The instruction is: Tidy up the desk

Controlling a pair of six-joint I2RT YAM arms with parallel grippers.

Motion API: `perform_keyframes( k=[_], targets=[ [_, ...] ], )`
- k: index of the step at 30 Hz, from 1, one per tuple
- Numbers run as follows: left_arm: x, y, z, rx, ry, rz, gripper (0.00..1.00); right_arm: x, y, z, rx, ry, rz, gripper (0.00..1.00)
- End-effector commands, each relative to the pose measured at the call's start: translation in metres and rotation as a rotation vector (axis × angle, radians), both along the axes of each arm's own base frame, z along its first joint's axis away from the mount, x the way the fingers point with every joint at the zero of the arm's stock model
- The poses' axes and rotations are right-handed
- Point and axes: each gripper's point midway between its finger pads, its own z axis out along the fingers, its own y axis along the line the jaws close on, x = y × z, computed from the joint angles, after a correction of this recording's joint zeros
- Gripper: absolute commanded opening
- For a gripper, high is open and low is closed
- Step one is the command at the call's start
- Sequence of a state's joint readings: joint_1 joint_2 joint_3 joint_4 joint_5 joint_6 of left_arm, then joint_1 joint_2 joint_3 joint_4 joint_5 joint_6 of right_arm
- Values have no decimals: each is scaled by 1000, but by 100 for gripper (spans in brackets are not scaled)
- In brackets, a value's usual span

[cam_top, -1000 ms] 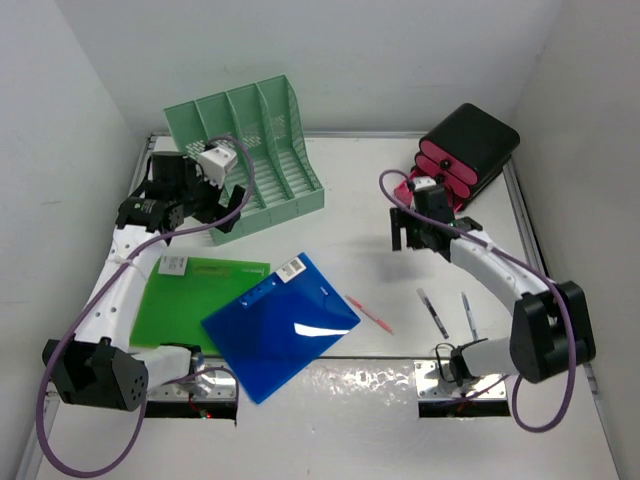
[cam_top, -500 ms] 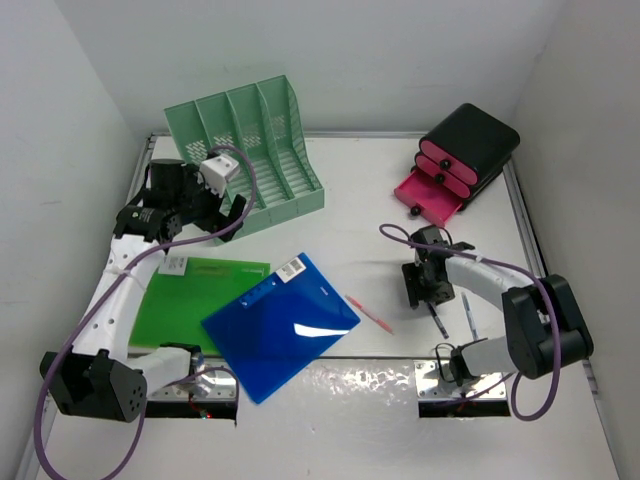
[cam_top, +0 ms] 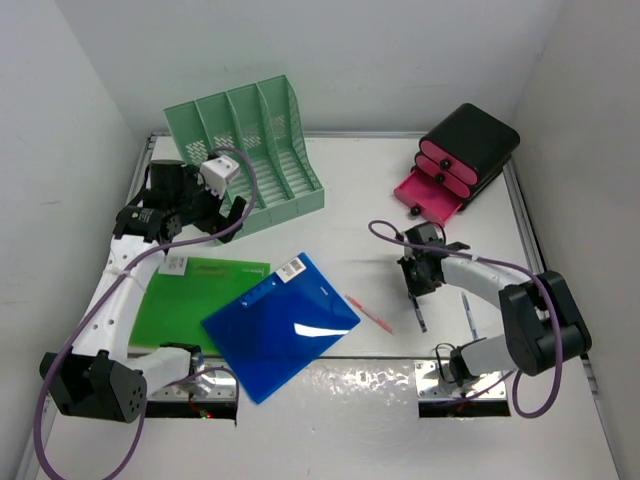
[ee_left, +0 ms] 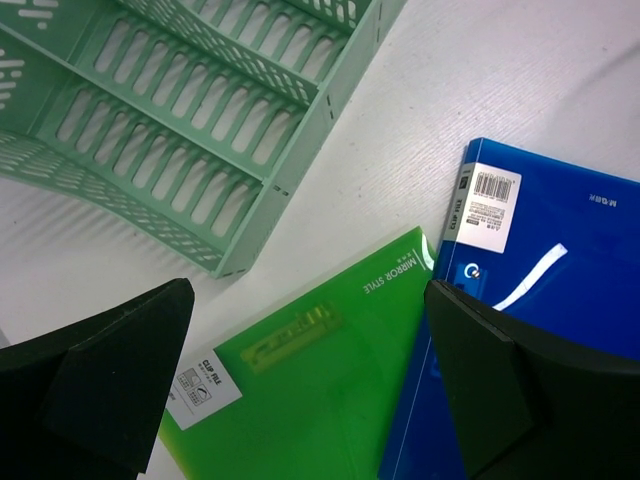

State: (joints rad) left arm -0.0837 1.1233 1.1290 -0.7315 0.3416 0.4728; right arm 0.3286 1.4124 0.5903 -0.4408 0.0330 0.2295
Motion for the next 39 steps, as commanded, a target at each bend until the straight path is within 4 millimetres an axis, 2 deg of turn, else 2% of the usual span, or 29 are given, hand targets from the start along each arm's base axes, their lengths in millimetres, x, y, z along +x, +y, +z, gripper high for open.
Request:
perform_keyframes(
  k=[1,5,13,17,18,19,20,21,22,23,24,25,26,28,30,36,39],
  targets=[
    [3,3,15,3,-55,-1,100,18,18,-1,31,-87,100,0],
    [7,5,19,11,-58,10,100,48,32,32,71,-247,143,0],
    [16,5,32,4,-74,27,100,103,33,102,7,-491,213,0],
    [19,4,36,-13,-81,32,99,151,36,149,-58,-625,226,0],
    [19,3,38,-16,-83,35,100,161,30,157,-116,-656,228,0],
    [18,2,38,-22,-82,32,100,183,31,170,-146,-711,221,0],
    [17,2,38,-24,-82,29,99,194,28,176,-181,-734,220,0],
    [16,1,38,-27,-77,23,100,213,22,197,-260,-798,214,0],
    [16,1,37,-25,-74,21,100,223,19,199,-306,-804,221,0],
    [17,1,34,-20,-68,19,100,235,17,185,-360,-771,239,0],
    [18,2,34,-18,-67,22,100,245,7,188,-458,-769,255,0],
    [20,4,33,-7,-65,32,100,259,5,199,-502,-788,256,0],
    [22,5,31,-4,-62,38,99,269,2,181,-553,-746,275,0],
    [24,8,32,4,-66,53,100,288,-10,185,-644,-739,291,0],
    [22,7,30,6,-59,48,100,300,-21,169,-689,-702,309,0],
    [22,13,21,35,-39,61,100,312,-49,140,-779,-643,320,0],
    [25,14,17,39,-29,64,100,316,-58,123,-763,-625,320,0]
  ],
)
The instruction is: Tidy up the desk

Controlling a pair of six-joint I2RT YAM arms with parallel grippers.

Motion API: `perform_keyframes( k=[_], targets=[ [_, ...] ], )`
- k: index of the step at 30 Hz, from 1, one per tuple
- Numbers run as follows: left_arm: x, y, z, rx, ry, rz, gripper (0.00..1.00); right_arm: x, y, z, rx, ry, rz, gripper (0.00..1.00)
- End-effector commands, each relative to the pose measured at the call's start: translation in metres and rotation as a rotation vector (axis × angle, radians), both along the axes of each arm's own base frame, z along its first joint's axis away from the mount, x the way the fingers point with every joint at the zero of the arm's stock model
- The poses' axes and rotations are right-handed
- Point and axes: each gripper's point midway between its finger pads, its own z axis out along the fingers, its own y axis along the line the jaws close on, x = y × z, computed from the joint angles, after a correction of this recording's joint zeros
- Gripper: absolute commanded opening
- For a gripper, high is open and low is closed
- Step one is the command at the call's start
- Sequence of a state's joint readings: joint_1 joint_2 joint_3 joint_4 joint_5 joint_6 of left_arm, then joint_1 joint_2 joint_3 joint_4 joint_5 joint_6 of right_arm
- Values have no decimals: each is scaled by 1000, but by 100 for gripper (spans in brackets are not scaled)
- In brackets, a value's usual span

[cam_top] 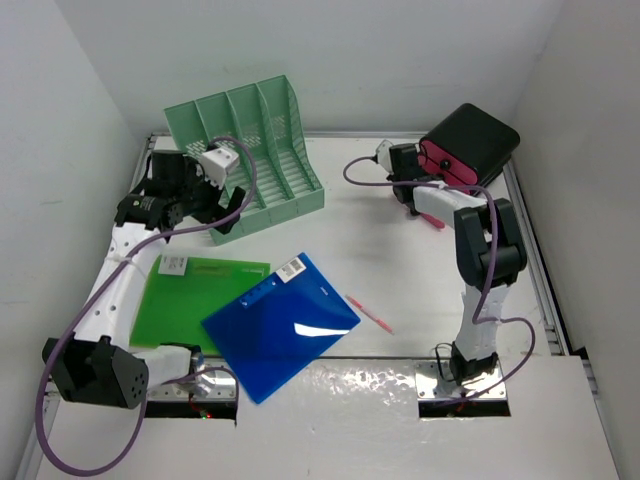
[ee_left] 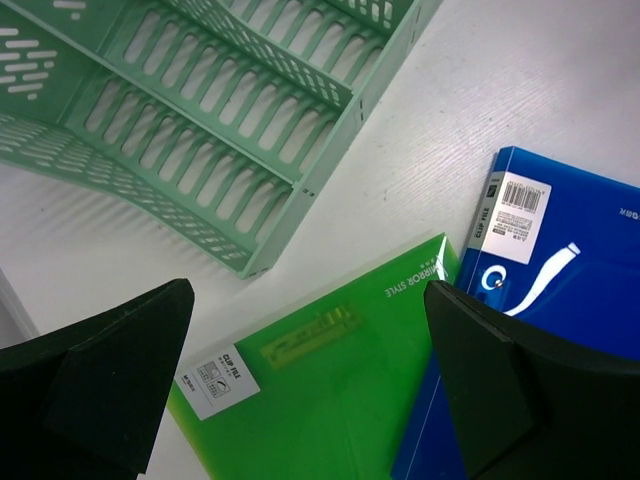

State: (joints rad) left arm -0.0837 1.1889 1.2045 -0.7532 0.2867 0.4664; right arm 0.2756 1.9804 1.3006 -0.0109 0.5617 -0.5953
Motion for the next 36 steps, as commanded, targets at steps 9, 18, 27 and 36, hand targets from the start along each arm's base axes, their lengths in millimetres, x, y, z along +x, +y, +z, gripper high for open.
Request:
perform_keyframes(
  k=[9,18,27,36],
  targets=[
    [13,6,8,10,-31,27,100,18,-12,2,2,-45,-28,24],
    [10,5,11,1,-44,19,100,2,9,88,127,-171,-54,67],
    [-3,3,24,-13,-79,9,99,-152,163,54,816,194,265,95],
    [-11,3,20,-11,-77,1,99,-292,177,-51,724,527,338,75]
  ],
)
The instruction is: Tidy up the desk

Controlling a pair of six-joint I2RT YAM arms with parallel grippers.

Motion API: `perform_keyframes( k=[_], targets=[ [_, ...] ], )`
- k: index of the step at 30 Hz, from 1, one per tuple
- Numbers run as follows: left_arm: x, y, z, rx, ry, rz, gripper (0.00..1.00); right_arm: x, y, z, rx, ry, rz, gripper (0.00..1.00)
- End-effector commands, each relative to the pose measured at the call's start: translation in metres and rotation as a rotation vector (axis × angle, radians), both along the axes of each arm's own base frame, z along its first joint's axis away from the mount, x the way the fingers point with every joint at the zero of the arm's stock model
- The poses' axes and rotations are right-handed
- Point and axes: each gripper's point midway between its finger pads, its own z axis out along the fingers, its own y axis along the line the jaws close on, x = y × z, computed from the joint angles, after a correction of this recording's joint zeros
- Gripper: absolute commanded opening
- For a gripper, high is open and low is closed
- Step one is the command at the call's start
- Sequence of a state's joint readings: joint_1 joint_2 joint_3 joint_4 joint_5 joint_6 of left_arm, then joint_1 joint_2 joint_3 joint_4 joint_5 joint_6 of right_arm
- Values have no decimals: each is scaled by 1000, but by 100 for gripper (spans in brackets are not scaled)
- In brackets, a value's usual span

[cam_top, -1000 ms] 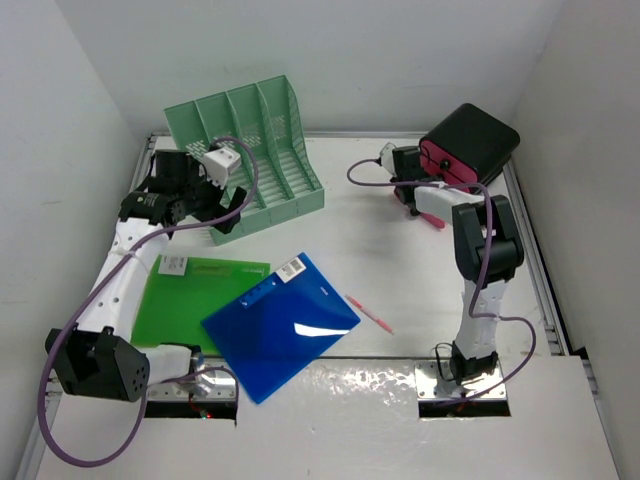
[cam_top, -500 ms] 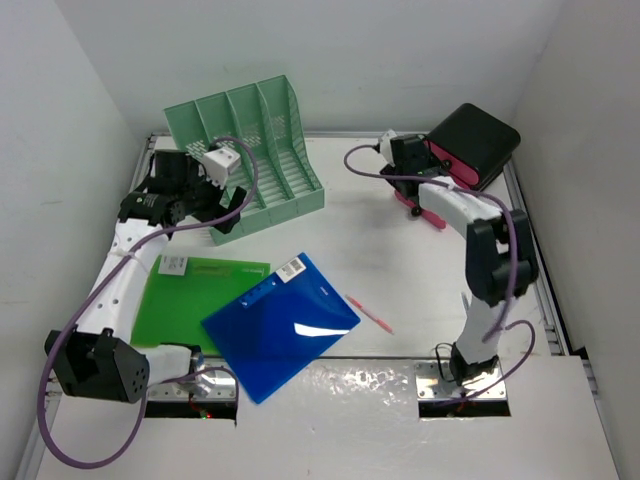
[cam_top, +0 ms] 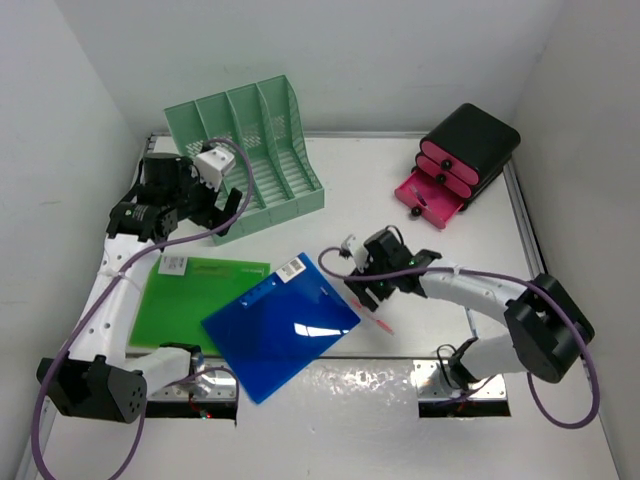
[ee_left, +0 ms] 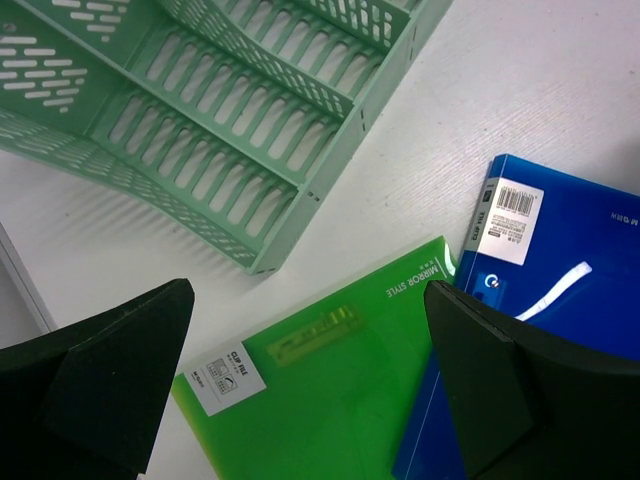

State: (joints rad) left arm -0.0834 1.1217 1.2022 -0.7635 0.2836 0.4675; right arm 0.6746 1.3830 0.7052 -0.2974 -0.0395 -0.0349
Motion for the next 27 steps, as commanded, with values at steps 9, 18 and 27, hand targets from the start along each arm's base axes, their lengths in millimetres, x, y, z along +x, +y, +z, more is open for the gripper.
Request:
perform_keyframes(
  k=[9,18,27],
  targets=[
    [-5,1,3,-20,-24,1,100,-55,-2,-43,11,107,-50,57],
    [-1,0,-1,-24,-18,3,100,-59,-31,-68,-134,104,-202,7],
    [1,2,-6,-9,-14,7,100,19,-14,14,-174,-210,-177,0]
  ],
)
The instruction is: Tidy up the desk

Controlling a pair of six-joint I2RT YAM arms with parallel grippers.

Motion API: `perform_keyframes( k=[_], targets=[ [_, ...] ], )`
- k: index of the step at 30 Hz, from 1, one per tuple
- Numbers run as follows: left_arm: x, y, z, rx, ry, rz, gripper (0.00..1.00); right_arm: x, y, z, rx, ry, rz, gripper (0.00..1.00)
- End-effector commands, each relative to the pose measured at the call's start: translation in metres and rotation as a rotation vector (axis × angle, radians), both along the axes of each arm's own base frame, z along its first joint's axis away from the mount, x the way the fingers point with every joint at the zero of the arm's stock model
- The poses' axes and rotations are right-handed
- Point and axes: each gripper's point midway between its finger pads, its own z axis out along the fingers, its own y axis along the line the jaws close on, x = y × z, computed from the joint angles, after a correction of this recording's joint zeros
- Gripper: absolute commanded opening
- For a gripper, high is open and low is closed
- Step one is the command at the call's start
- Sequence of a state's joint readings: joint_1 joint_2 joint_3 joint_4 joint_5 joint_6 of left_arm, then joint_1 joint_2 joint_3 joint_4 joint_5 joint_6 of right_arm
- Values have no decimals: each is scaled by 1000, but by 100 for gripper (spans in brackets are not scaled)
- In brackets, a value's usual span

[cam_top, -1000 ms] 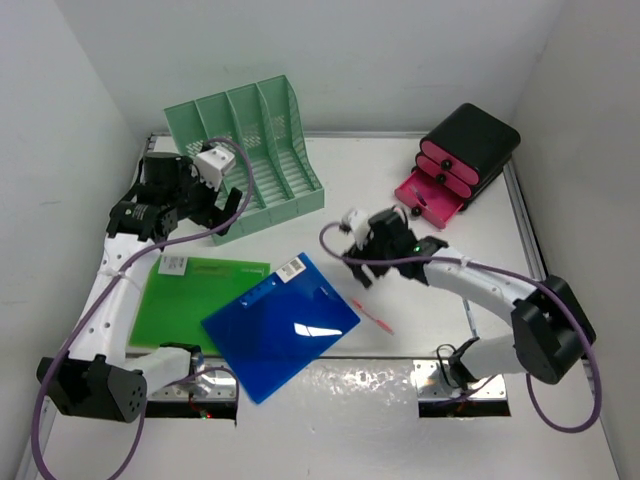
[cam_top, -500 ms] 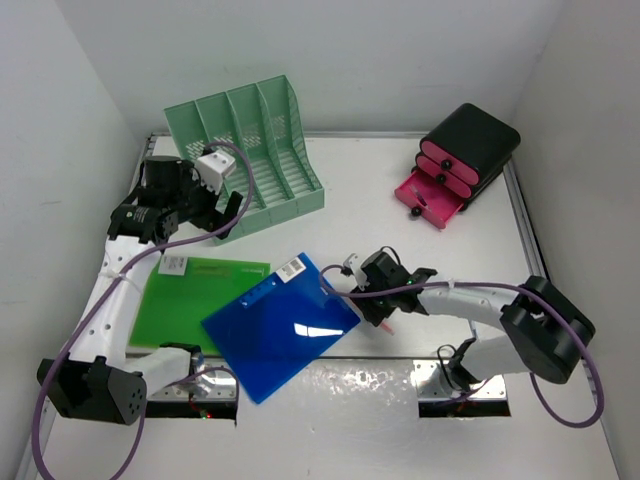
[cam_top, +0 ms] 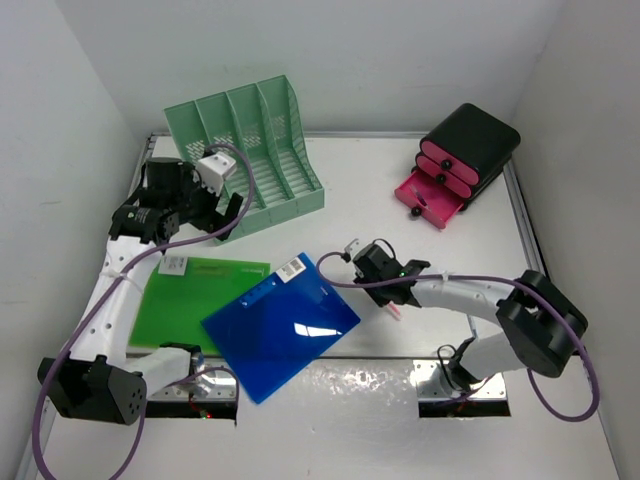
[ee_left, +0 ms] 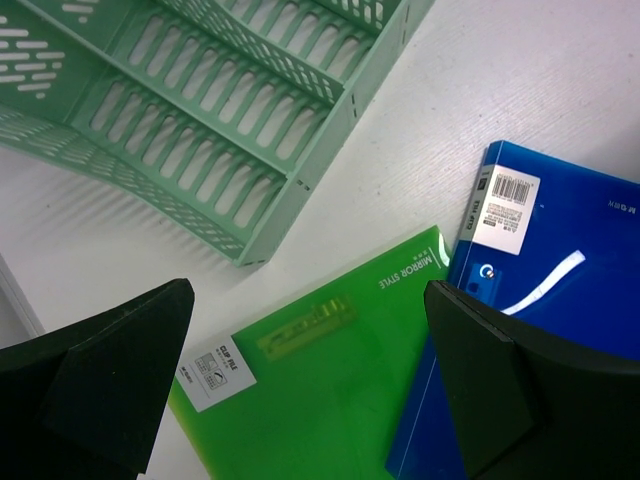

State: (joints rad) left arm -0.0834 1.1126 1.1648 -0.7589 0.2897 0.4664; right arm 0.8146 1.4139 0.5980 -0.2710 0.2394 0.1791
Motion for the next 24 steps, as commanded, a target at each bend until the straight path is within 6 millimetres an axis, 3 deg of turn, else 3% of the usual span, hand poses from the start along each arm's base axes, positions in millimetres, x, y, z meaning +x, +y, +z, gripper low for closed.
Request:
perform_keyframes(
  k=[1,2,3,4,5,6,8,9,10,11,12,14,15,18,24],
  targets=[
    [7,3,4,-6,-34,15,100,57,14,66,-35,-235,27,0],
    [8,3,4,-8,-36,15,100,70,12,80,-80,-283,64,0],
    [9,3,4,-10,-35,16,100,96,8,111,-95,-356,18,0],
    [8,2,4,-13,-34,15,100,110,3,120,-120,-373,4,0],
    [8,2,4,-13,-33,14,100,125,-5,130,-167,-398,13,0],
    [7,2,3,-15,-30,13,100,154,-27,154,-204,-464,-76,0],
    [5,0,1,-20,-27,3,100,185,-53,154,-318,-473,-110,0],
    [5,-1,1,-23,-28,0,100,210,-72,171,-346,-510,-170,0],
    [5,-1,-1,-24,-22,-3,100,222,-84,174,-397,-515,-188,0],
    [6,-1,-1,-24,-22,-3,100,236,-91,157,-479,-478,-146,0],
    [5,-2,-2,-25,-18,-4,100,253,-98,167,-496,-510,-165,0],
    [7,-2,-4,-25,-16,-6,99,271,-104,151,-567,-492,-120,0],
    [7,-2,-4,-25,-13,-7,99,282,-111,153,-565,-513,-132,0],
    [10,-3,-3,-26,-9,-8,99,302,-125,133,-574,-484,-140,0],
    [17,0,-4,-12,-1,1,100,315,-142,97,-626,-450,-135,0]
  ],
)
